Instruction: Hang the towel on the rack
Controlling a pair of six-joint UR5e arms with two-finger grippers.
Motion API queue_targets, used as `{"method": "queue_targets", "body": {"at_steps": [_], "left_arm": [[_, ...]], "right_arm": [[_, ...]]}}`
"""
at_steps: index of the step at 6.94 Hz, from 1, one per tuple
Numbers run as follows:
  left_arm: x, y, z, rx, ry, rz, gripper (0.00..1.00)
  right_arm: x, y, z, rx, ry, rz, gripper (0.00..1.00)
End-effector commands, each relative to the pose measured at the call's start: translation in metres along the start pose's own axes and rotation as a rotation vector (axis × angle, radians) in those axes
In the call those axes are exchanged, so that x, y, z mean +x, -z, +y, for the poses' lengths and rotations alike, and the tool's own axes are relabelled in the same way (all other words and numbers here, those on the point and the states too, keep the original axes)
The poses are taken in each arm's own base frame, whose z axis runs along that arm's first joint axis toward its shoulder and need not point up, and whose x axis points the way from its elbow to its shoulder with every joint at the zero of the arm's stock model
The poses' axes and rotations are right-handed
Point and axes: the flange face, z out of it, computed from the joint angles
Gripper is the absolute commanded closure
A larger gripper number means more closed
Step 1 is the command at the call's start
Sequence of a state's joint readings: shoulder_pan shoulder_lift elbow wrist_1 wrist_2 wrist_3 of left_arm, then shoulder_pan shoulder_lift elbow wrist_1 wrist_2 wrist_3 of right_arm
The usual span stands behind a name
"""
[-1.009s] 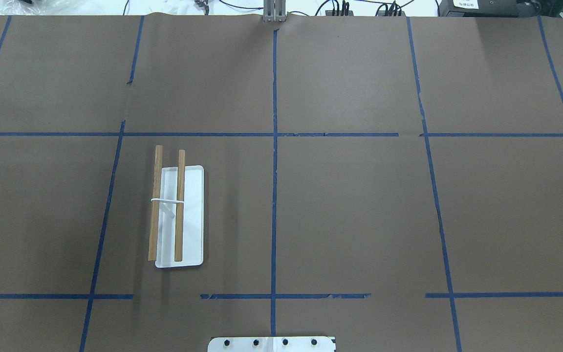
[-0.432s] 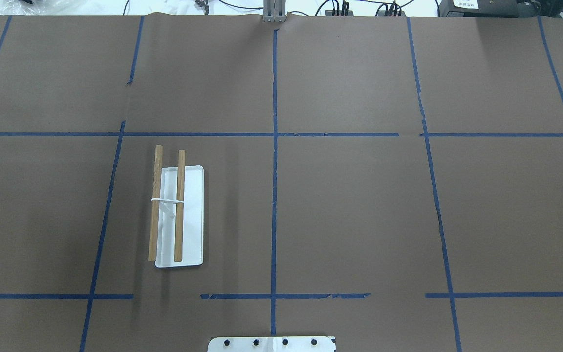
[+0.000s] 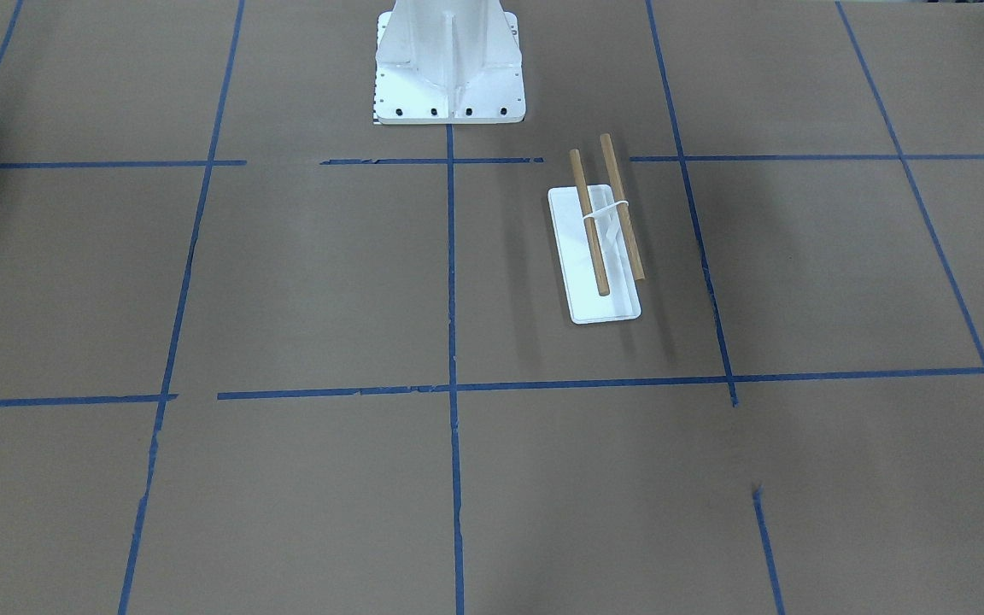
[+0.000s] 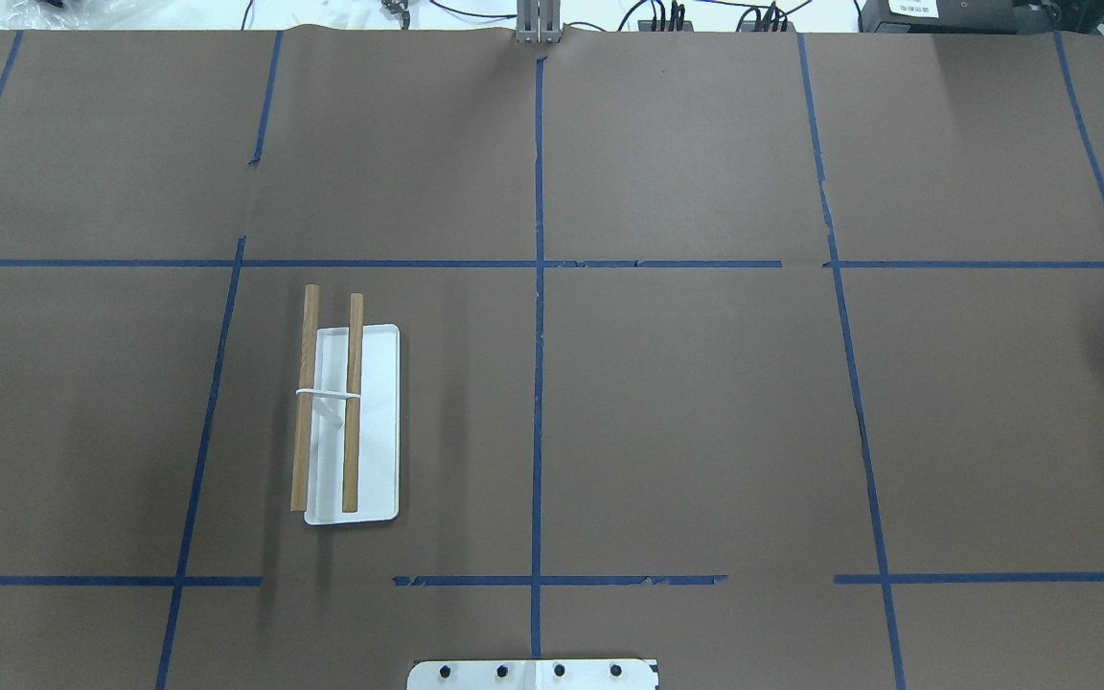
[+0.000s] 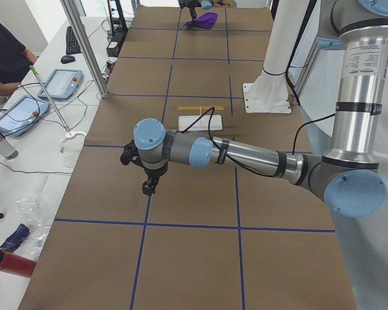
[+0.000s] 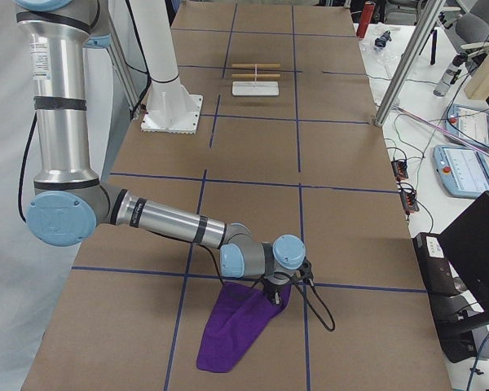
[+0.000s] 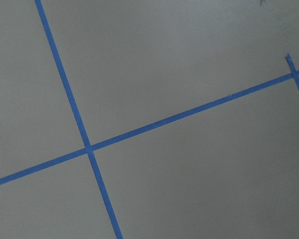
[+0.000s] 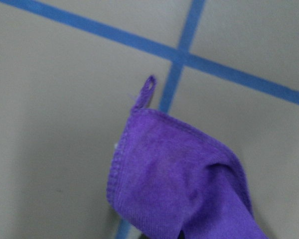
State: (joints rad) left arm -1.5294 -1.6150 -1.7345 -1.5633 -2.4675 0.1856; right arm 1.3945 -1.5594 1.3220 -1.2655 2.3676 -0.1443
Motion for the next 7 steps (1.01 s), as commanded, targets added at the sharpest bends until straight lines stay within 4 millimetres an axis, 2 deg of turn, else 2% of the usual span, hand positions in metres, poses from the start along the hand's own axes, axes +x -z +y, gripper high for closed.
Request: {"method": "queue_targets", "body": {"at_steps": [1, 2, 3, 4, 5, 6, 7], "left_arm": [[-0.003, -0.001, -0.006, 0.029, -0.033, -0.003, 0.00], [-0.001, 0.000, -0.007, 0.046, -0.055, -0.005, 0.00], [0.002, 0.003, -0.011, 0.055, -0.055, -0.005, 0.00], [0.016, 0.016, -0.031, 0.106, 0.023, -0.004, 0.00], [0.036, 0.021, -0.044, 0.158, 0.119, 0.023, 0.00], [0.067, 0.013, -0.053, 0.184, 0.155, 0.108, 0.00], [0.095, 0.001, -0.058, 0.177, 0.249, 0.188, 0.00]], "right_arm": [[-0.086, 0.081, -0.022, 0.117, -0.045, -0.065, 1.00], [-0.127, 0.113, -0.026, 0.169, -0.058, -0.098, 1.00], [-0.175, 0.132, -0.032, 0.188, -0.060, -0.155, 1.00], [-0.252, 0.145, -0.040, 0.184, -0.083, -0.202, 1.00], [-0.318, 0.160, -0.051, 0.184, -0.113, -0.253, 1.00], [-0.378, 0.168, -0.073, 0.174, -0.115, -0.307, 1.00], [-0.452, 0.174, -0.098, 0.152, -0.086, -0.369, 1.00]]}}
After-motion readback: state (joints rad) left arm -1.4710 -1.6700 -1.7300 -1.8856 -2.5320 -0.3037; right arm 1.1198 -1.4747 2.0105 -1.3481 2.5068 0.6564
